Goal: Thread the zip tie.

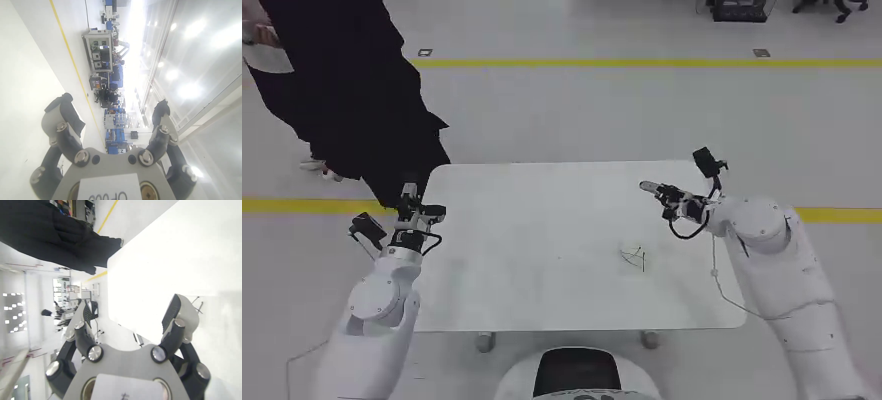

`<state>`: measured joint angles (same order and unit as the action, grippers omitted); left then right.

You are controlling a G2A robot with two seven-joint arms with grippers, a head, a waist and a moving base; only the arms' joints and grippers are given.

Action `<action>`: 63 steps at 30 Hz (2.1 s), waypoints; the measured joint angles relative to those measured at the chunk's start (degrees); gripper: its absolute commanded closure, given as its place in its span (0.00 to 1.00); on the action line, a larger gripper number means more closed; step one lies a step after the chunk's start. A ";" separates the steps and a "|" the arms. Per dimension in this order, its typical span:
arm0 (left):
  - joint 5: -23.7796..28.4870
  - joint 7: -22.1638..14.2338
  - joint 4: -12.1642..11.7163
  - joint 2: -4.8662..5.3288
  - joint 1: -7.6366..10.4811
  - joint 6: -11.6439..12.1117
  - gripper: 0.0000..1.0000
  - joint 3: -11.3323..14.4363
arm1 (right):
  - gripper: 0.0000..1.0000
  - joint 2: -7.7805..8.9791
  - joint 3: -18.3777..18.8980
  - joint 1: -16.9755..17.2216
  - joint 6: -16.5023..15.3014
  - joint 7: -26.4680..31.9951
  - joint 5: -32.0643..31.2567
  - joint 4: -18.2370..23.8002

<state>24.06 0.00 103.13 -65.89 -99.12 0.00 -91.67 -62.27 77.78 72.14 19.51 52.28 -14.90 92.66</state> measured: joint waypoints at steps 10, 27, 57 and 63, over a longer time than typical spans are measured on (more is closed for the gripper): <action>0.00 0.00 0.00 0.00 0.00 0.00 0.00 0.00 | 0.00 -1.85 -7.16 -7.28 -0.03 10.91 -11.79 -6.43; 0.00 0.00 0.00 0.00 0.00 0.00 0.00 0.00 | 0.00 -2.42 -10.39 -8.54 -0.12 14.49 -17.92 -6.29; 0.00 0.00 0.00 0.00 0.00 0.00 0.00 0.00 | 0.00 -8.33 -19.83 -18.19 -0.02 27.27 -31.47 -20.01; 0.00 0.00 0.00 0.00 0.00 0.00 0.00 0.00 | 0.00 -10.14 -20.47 -19.75 -0.02 27.36 -36.27 -23.19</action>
<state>24.06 0.00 103.13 -65.89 -99.12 0.00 -91.67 -72.41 57.31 52.38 19.48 79.65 -51.16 69.47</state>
